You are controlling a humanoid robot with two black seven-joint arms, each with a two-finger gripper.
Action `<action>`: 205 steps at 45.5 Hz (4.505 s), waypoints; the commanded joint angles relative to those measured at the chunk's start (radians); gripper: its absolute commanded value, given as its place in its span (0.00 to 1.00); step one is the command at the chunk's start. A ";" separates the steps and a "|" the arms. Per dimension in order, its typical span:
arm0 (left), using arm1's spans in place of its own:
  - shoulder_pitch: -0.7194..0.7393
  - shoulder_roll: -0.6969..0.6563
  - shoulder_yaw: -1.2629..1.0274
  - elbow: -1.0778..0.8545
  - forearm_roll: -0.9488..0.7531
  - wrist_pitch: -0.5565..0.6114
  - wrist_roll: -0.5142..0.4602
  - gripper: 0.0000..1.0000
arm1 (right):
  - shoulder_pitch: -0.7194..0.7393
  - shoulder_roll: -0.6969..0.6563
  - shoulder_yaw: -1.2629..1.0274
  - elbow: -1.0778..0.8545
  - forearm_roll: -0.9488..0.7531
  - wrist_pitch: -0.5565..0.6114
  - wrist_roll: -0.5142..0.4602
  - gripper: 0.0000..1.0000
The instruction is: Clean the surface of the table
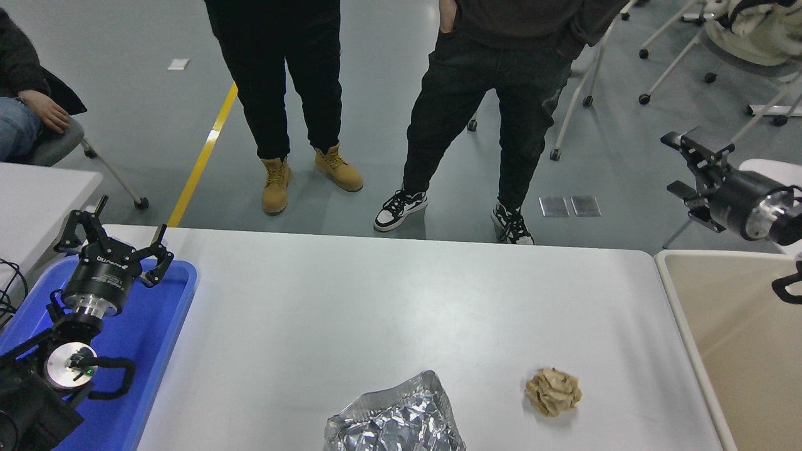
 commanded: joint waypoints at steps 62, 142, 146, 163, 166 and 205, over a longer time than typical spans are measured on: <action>0.000 0.000 0.000 0.000 0.000 0.000 0.000 1.00 | 0.447 0.569 -0.675 0.192 -0.423 0.323 0.003 0.99; 0.000 0.000 0.000 0.000 0.000 0.000 0.000 1.00 | 0.090 0.781 -0.670 -0.018 -0.541 0.297 0.009 0.81; 0.000 0.000 0.000 0.000 0.000 0.000 0.000 1.00 | 0.096 0.779 -0.673 -0.018 -0.564 0.297 0.029 0.48; 0.000 0.000 0.000 0.000 0.000 0.000 0.000 1.00 | 0.134 0.753 -0.672 -0.015 -0.673 0.297 0.173 0.00; 0.000 0.000 0.000 0.000 0.000 0.000 0.000 1.00 | 0.136 0.747 -0.670 -0.015 -0.674 0.299 0.181 0.00; 0.000 0.000 0.000 0.000 0.000 0.000 0.000 1.00 | 0.230 0.654 -0.601 -0.003 -0.673 0.279 0.234 0.00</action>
